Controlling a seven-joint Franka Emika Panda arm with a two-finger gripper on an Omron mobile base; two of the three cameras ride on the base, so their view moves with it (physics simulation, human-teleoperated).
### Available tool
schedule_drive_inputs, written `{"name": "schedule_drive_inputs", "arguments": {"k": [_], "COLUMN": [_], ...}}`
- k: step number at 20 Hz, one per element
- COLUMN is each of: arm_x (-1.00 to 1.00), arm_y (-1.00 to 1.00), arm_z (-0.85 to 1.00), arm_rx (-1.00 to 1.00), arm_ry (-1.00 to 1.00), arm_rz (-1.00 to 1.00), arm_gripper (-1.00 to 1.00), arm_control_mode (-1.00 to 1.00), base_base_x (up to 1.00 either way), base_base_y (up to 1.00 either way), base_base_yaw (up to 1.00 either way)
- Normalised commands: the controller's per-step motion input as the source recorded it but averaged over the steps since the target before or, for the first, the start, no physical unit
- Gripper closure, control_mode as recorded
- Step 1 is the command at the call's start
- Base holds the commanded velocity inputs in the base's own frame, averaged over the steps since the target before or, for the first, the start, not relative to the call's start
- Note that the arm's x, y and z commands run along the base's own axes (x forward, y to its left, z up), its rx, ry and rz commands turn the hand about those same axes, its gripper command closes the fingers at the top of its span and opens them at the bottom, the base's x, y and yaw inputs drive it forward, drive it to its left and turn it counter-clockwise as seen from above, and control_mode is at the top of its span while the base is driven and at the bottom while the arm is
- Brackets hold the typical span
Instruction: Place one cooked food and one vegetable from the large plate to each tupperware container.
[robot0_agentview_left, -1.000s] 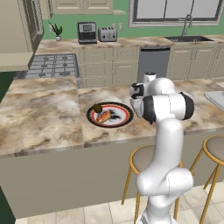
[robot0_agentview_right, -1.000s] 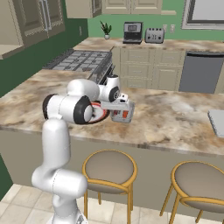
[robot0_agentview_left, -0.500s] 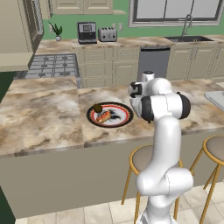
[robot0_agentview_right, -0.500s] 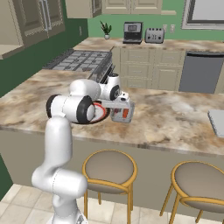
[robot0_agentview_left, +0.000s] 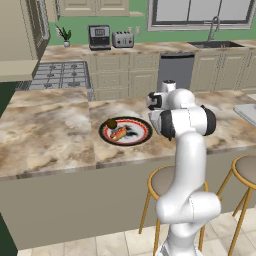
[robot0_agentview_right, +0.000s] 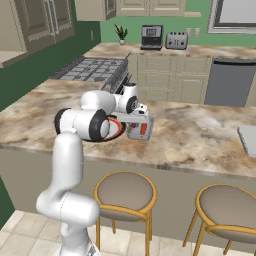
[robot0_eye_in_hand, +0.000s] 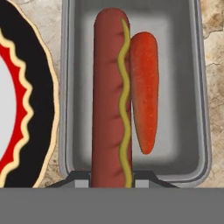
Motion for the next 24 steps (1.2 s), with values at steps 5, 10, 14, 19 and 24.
{"name": "schedule_drive_inputs", "arguments": {"k": [5, 10, 14, 19, 24], "arm_x": [0.0, 0.0, 0.0, -0.15, -0.57], "arm_y": [0.0, 0.0, 0.0, 0.09, 0.89], "arm_z": [-0.07, -0.02, 0.0, 0.15, 0.6], "arm_rx": [0.0, 0.0, 0.0, -0.01, -0.08], "arm_ry": [0.0, 0.0, 0.0, -0.04, -0.15], "arm_rz": [0.0, 0.0, 0.0, 0.0, -0.01], "arm_gripper": [-1.0, -1.0, -1.0, -1.0, -1.0], "arm_control_mode": [-1.0, -1.0, -1.0, -1.0, -1.0], "base_base_x": [0.0, 0.0, 0.0, 0.0, 0.0], "base_base_y": [0.0, 0.0, 0.0, 0.0, 0.0], "base_base_yaw": [0.0, 0.0, 0.0, 0.0, 0.0]}}
